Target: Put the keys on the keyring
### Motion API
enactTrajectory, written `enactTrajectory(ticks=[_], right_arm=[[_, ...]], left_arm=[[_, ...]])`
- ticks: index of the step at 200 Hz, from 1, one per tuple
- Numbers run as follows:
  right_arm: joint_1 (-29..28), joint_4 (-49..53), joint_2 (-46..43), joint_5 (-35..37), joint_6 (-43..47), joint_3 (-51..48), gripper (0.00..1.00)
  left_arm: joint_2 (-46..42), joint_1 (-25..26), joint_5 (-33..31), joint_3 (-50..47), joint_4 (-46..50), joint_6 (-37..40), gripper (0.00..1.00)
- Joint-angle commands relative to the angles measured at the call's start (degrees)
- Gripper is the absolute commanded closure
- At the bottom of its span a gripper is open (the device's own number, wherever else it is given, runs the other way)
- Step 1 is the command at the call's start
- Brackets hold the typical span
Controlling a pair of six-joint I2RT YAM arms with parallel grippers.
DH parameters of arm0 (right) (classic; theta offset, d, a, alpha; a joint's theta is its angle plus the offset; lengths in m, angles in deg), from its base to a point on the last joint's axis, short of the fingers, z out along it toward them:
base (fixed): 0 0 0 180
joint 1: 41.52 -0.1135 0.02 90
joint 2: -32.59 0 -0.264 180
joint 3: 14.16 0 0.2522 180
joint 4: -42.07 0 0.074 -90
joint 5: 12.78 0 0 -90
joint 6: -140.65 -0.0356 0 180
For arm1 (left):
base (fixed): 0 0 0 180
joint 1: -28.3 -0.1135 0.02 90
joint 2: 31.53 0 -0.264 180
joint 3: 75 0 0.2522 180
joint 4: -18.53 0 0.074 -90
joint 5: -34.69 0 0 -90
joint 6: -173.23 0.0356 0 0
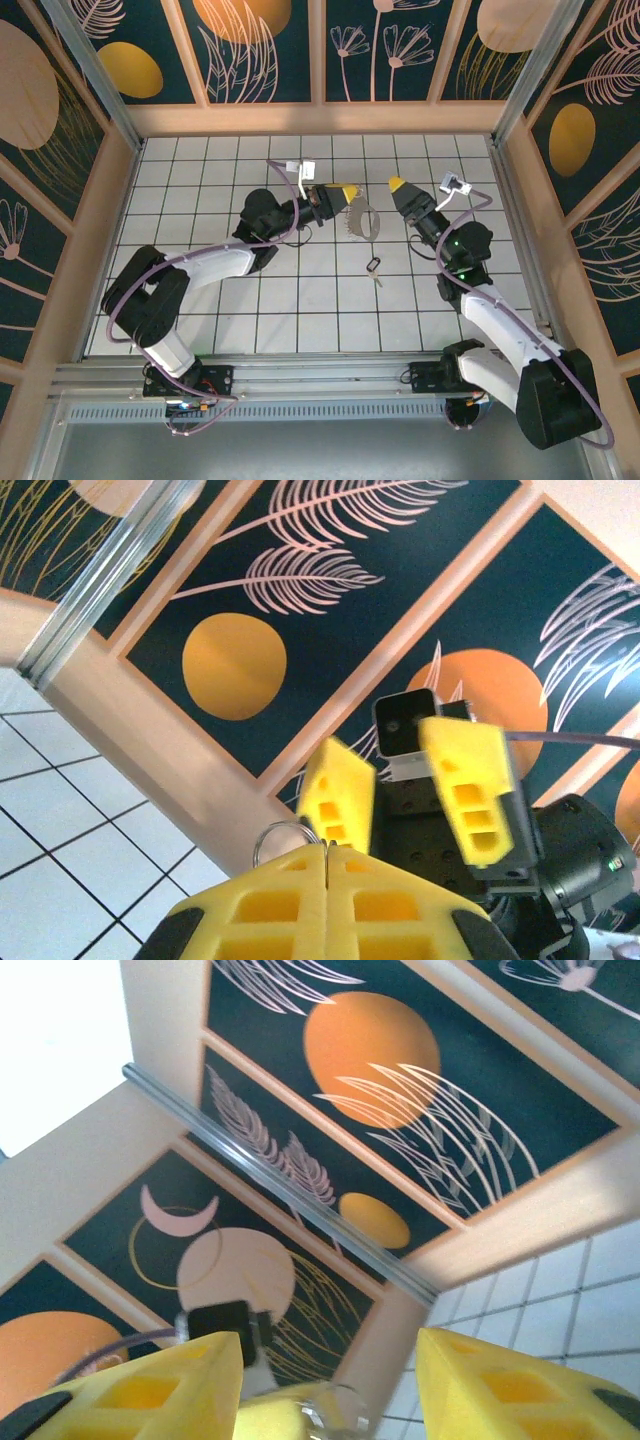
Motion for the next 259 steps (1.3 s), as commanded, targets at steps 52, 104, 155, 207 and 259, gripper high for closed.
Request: enactTrajectory(ticks=[52,104,155,207,259], right_arm=[[0.4,11.9,-4.4,4.8,6.4,-4.3,0.51],[0.4,24.4,-3.6,7.7,11.5,-2.8,0.51],[-0.1,39.1,0.7,13.7,16.0,-0.6,0.53],[-5.8,44.1,11.5,18.2,17.8,0.5,0.61],[-11.8,45.5,20.8,22.5,22.6,3.8,0.69]], left_arm=[[-6.0,0.4,4.2,-0.9,4.7,13.9,1.00],[-6.6,0.4,2.3,-2.6,6.1,15.0,1.00],[-7.7,0.4,-2.7,-6.3,6.6,14.9,1.00],[-8.5,0.4,-4.6,-10.1,2.9,13.3,1.00],[-9.4,0.4,-4.8,-11.7,2.8,13.2,1.00]])
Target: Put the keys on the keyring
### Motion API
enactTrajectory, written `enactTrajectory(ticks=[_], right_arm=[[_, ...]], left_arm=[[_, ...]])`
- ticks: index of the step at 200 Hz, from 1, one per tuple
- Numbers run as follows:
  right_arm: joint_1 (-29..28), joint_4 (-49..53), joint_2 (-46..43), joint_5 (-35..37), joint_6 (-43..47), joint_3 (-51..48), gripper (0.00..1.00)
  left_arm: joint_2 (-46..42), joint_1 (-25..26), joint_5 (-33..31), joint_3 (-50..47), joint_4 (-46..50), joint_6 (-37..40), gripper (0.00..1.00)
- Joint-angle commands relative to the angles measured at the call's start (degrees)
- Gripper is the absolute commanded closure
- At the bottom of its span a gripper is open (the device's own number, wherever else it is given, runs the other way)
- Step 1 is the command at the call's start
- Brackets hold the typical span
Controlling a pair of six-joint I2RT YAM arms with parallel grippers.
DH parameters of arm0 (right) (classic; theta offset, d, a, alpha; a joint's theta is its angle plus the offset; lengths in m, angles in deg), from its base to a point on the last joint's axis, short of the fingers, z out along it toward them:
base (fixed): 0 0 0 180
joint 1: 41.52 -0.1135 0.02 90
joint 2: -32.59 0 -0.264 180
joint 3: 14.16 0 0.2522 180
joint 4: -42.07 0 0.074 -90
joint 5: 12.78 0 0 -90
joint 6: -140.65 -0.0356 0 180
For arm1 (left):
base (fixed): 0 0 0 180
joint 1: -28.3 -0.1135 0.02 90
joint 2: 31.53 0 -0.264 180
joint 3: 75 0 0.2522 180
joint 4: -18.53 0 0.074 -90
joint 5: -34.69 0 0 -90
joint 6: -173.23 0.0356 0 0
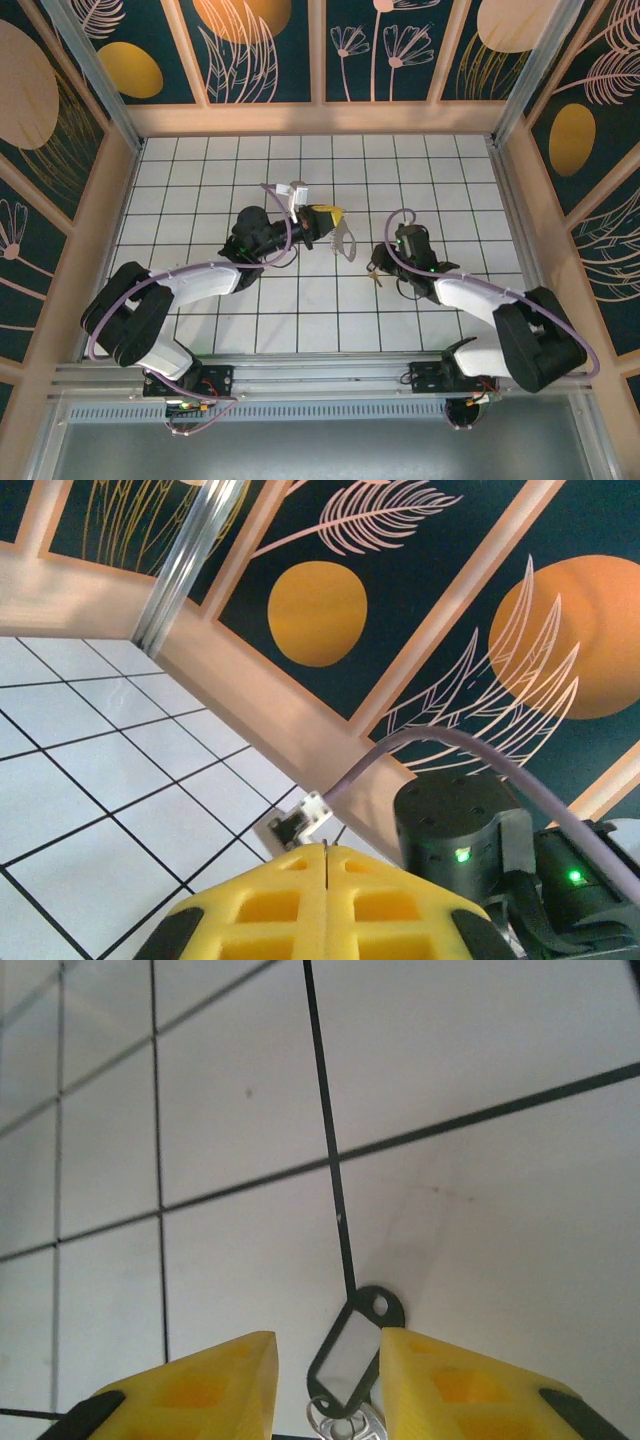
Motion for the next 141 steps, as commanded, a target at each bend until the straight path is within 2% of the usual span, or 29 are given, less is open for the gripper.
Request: enactTrajectory(ticks=[1,65,141], right_arm=[[-1.6,1.6,1.5,3.9,3.6,2.7,0.69],[-5.1,0.3,2.6,1.8,10.8,1.6,0.69],[-7.7,4.8,6.3,7.3,13.6,3.6,0.73]], left_arm=[[-2.2,0.4,-0.4,-0.2,-3.6,-0.5,1.00],[-2.3,0.4,0.4,0.7,-2.4,-0.2,1.00],[-1.1,0.4,1.0,2.0,-2.6,-0.9,1.00]])
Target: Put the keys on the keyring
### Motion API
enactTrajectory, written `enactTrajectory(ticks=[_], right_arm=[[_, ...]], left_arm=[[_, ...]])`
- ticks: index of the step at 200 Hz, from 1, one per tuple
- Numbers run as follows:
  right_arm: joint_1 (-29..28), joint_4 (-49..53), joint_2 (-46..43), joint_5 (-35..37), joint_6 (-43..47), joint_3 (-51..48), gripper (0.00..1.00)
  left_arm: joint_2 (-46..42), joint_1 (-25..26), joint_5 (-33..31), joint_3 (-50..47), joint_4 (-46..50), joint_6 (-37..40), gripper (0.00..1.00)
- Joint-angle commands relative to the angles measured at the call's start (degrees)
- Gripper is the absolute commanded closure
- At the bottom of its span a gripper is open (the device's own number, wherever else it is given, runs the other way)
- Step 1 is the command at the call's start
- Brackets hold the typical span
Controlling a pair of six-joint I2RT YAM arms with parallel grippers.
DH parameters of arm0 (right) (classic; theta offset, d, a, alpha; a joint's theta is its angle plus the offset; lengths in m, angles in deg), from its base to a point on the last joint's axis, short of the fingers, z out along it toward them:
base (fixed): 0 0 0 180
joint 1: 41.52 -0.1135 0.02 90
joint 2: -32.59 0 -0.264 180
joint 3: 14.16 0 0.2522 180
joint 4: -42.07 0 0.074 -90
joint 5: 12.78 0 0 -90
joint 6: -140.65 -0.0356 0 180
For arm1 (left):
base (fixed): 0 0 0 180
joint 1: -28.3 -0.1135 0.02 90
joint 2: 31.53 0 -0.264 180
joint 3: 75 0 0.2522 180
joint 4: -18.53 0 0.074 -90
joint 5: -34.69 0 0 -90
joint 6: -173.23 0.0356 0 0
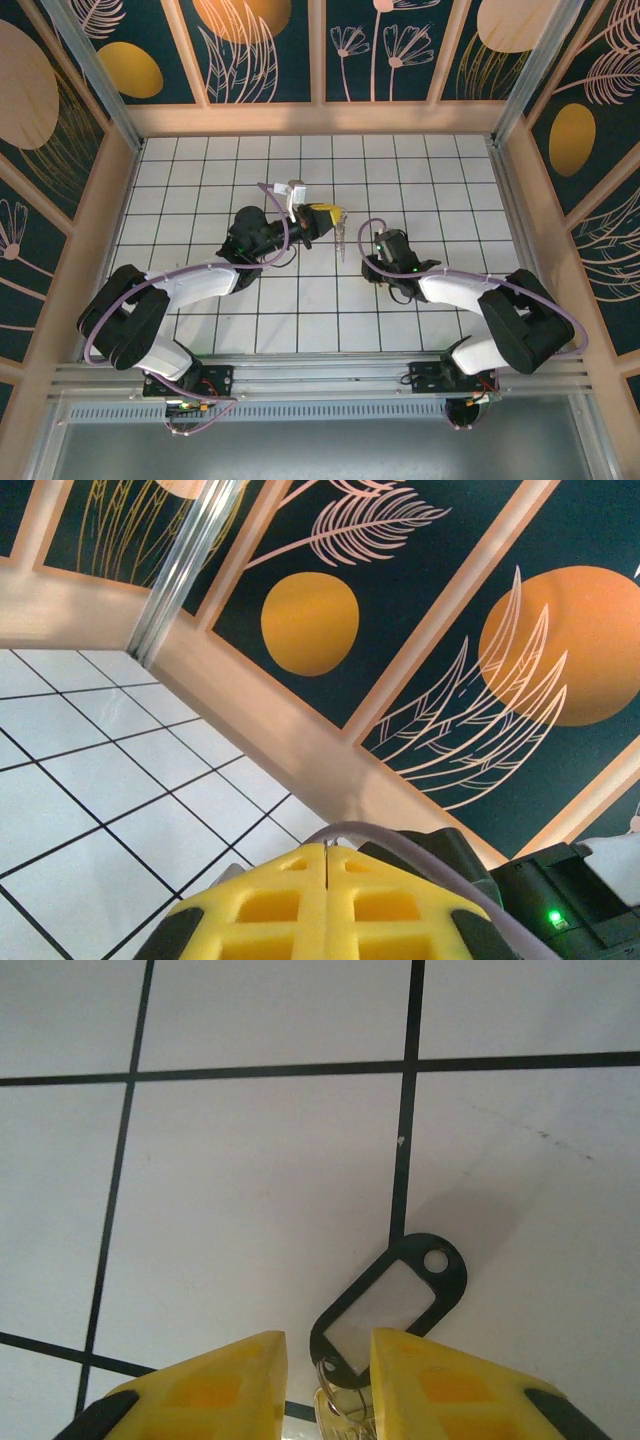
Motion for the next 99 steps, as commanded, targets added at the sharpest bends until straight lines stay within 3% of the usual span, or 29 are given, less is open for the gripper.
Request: enactTrajectory(ticks=[1,99], right_arm=[[-0.6,1.8,0.7,2.6,1.7,1.1,0.73],[-0.6,1.5,1.1,2.2,2.2,0.6,0.80]], left_arm=[[0.0,0.4,1.0,2.0,-2.6,-0.5,1.00],[1.5,0.4,1.8,3.0,-3.3,-1.1,1.00]])
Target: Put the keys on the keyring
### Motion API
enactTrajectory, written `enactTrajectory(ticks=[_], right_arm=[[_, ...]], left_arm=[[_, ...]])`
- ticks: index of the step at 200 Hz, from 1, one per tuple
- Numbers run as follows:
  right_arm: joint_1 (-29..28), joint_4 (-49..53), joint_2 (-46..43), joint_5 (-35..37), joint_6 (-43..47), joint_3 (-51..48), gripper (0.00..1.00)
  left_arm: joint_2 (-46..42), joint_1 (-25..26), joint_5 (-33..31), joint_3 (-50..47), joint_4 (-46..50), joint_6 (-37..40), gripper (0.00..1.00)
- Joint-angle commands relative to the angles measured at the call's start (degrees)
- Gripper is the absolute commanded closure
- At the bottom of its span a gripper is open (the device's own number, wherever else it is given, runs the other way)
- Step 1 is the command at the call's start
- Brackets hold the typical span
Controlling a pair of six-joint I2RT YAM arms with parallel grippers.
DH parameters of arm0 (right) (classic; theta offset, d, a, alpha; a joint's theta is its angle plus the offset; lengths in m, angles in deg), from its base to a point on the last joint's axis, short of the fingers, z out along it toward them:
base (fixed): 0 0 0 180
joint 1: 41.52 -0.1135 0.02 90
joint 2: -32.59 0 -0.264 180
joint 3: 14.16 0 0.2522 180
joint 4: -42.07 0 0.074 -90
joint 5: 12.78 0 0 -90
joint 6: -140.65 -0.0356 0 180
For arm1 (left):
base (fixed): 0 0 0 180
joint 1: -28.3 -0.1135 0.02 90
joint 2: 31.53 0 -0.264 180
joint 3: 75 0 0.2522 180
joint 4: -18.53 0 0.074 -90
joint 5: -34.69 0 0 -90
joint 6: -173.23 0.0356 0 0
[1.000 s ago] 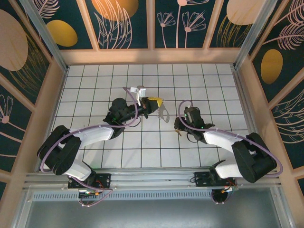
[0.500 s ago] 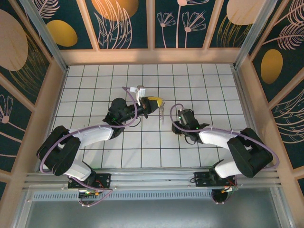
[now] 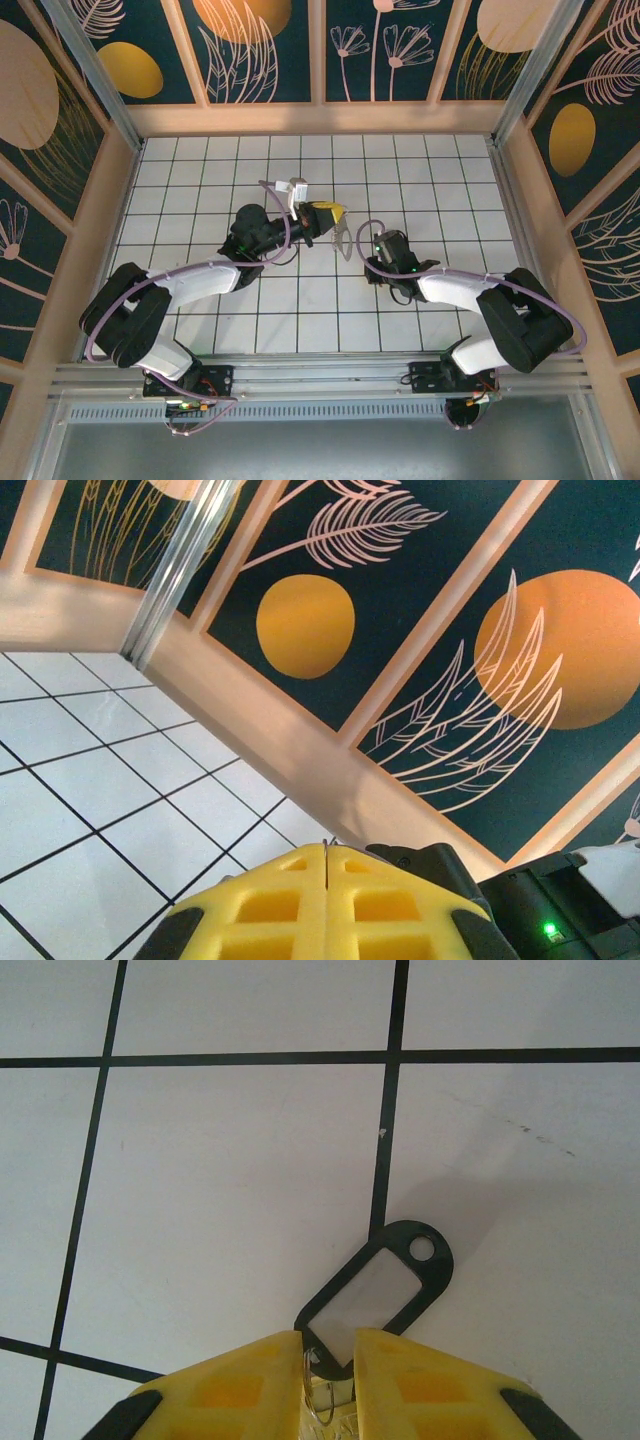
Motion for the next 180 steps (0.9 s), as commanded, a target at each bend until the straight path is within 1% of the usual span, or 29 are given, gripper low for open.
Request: enactTrajectory(ticks=[1,36,80,126,147,158,171,180], right_arm=[[-0.5,1.0,0.7,1.1,0.8,0.6,0.80],[-0.4,0.8,0.9,1.0,0.7,0.4,0.79],[-0.5,0.8,0.7,1.0,0.5,0.3,0.79],[-0.6,0.9,0.5,1.2,0.4,0.2,0.87],[-0.5,0.9,0.5,1.2,0.4,0.2,0.89],[-0.5,0.9,0.6,1.2,0.4,0.2,0.89],[-0.5,1.0,0.5,1.1,0.4,0.2,0.81],[-0.5,1.0,0.5,1.2,0.4,0.2,0.79]], left_arm=[[0.4,0.4,1.3,1.7,-3.3,-0.6,1.00],[0.6,0.4,1.4,1.7,-3.5,-0.6,1.00],[0.8,0.4,1.6,1.6,-4.1,-1.1,1.00],[0.9,0.4,1.8,1.6,-4.8,-1.5,1.00],[1.0,0.4,1.9,1.6,-5.0,-1.6,1.00],[1.1,0.4,1.9,1.7,-5.2,-1.8,1.00],[1.2,0.4,2.0,1.7,-5.3,-1.8,1.00],[1.2,0.4,2.0,1.7,-5.4,-1.9,1.00]])
